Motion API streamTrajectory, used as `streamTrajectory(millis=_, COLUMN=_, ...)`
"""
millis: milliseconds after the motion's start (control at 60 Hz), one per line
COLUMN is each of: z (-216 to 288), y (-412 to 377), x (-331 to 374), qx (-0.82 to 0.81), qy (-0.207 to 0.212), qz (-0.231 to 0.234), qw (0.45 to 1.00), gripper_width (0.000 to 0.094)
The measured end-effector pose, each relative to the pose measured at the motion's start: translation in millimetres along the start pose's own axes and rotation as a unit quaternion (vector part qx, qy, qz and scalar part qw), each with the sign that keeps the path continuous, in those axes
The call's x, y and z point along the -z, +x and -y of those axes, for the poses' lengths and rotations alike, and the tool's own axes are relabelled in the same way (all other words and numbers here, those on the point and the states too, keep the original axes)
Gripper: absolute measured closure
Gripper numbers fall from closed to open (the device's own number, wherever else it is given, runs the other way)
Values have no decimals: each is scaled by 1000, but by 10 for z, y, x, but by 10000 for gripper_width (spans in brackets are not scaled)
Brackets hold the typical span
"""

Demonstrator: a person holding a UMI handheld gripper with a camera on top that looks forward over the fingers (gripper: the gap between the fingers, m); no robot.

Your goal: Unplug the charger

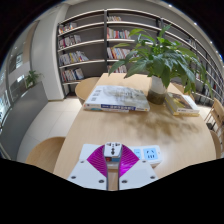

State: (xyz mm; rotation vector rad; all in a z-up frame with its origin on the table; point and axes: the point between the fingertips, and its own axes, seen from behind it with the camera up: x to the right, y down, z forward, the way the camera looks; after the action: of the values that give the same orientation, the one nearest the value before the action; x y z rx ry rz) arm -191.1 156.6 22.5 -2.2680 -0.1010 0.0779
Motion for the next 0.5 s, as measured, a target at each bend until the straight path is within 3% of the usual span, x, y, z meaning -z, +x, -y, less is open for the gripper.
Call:
streamTrajectory(millis=83, z=-19, y=-11, x=36, qx=0, qy=-49, qz=-7, qw=999, gripper_width=826)
streamTrajectory(millis=100, z=78, y=-11, x=99, qx=10, qy=-41, qz=-7, qw=999, gripper_width=845)
streamTrajectory(millis=217, z=2115, y=221, x=1206, qx=-7, qy=182, qz=-4, qw=983, gripper_width=848)
streamTrajectory(millis=283, z=2615, y=691, x=1709, qx=6, qy=251, qz=-47, qw=967, gripper_width=848)
streamTrajectory(millis=300, z=2820, y=847, x=1861, qx=9, qy=256, qz=-56, qw=965, gripper_width=849)
streamTrajectory(millis=400, z=2504, y=1529, x=1823, qx=12, qy=257, qz=-97, qw=962, gripper_width=847)
streamTrajectory(millis=500, z=1803, y=2197, x=1286, qx=-8, qy=176, qz=-108, qw=978, gripper_width=840)
